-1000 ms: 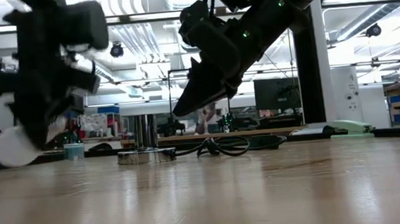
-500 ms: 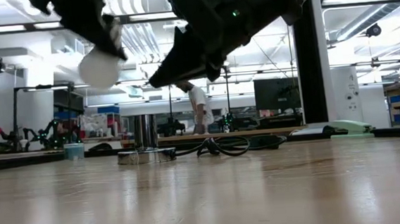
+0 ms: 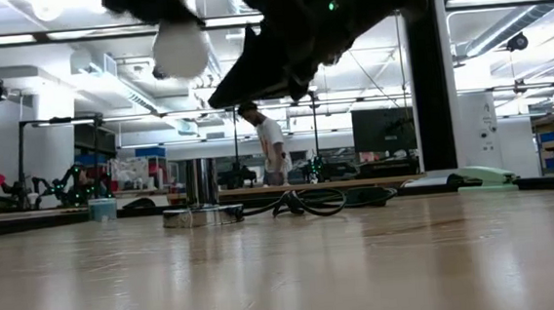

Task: Screw lightbulb
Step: Insert the lightbulb into the lamp

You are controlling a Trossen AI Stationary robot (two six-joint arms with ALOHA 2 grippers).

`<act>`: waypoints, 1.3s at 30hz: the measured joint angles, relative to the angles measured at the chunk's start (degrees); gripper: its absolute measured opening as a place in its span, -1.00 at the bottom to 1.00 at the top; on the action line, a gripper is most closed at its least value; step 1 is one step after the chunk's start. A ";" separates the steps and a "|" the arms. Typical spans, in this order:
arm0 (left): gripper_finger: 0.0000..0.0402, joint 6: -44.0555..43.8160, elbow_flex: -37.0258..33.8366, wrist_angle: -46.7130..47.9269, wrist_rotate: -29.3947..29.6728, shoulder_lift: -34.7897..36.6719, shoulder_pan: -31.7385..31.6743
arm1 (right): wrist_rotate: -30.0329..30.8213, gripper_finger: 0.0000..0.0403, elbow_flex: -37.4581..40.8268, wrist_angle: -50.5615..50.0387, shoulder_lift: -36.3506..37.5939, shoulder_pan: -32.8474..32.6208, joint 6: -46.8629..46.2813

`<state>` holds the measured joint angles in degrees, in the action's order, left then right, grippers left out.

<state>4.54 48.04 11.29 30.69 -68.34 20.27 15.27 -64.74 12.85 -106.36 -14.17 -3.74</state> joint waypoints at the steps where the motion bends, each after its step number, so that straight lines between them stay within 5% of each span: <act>1: -0.29 -0.94 -1.21 0.18 1.26 -0.02 0.02 | 0.01 -0.84 0.20 -0.72 0.54 -0.31 0.09; 11: -0.28 -1.97 -12.06 -15.76 2.62 -0.04 1.84 | 1.40 -0.84 1.08 8.18 3.03 -2.91 11.98; 23: -0.30 -1.92 -13.80 -25.77 2.37 -0.33 3.50 | 5.14 -0.84 0.84 17.33 2.84 -2.06 17.24; 28: -0.30 2.90 -19.16 -42.05 3.50 -0.13 3.93 | 6.73 -0.84 1.64 17.76 3.33 -3.10 17.08; 33: -0.28 5.97 -25.39 -61.96 3.53 0.02 3.91 | 15.52 -0.84 3.74 19.17 5.33 -7.18 22.14; 39: -0.33 10.67 -27.95 -79.44 -3.59 -0.13 3.91 | 20.84 -0.88 8.15 32.18 6.84 -10.43 28.02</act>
<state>15.21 20.09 -68.15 27.10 -68.47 24.18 36.11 -56.58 45.04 -99.53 -24.61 24.28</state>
